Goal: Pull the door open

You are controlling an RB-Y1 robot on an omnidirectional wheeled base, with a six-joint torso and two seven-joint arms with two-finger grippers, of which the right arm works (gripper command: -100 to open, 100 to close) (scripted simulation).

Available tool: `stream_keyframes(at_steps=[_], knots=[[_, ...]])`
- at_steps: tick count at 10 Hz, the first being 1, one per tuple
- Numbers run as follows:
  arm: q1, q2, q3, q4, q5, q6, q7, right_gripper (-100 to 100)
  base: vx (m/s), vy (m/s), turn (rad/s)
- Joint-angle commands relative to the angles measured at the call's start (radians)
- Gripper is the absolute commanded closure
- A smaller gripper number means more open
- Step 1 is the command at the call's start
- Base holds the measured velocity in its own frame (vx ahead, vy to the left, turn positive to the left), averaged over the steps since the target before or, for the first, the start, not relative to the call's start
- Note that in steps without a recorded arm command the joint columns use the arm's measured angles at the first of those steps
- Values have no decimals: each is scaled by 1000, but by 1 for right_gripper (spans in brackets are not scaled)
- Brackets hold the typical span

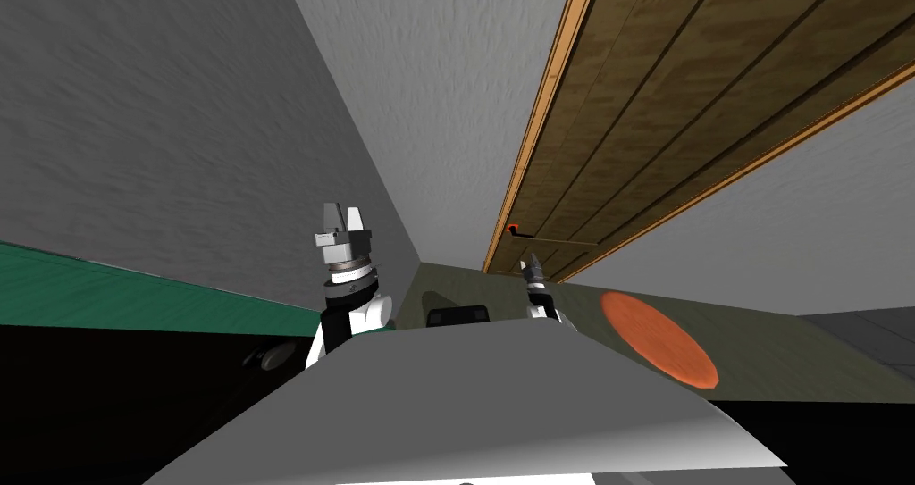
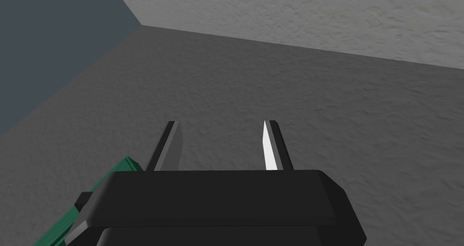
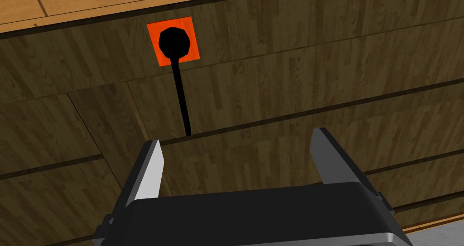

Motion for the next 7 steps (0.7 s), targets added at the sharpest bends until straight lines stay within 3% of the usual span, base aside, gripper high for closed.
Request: stream_keyframes(at_steps=[1,7], knots=[[-9,-8,-6,50,-1,-20,-6,-100,80,-27,61],[-41,-35,-27,203,-4,-66,-24,-100,95,-32,52]])
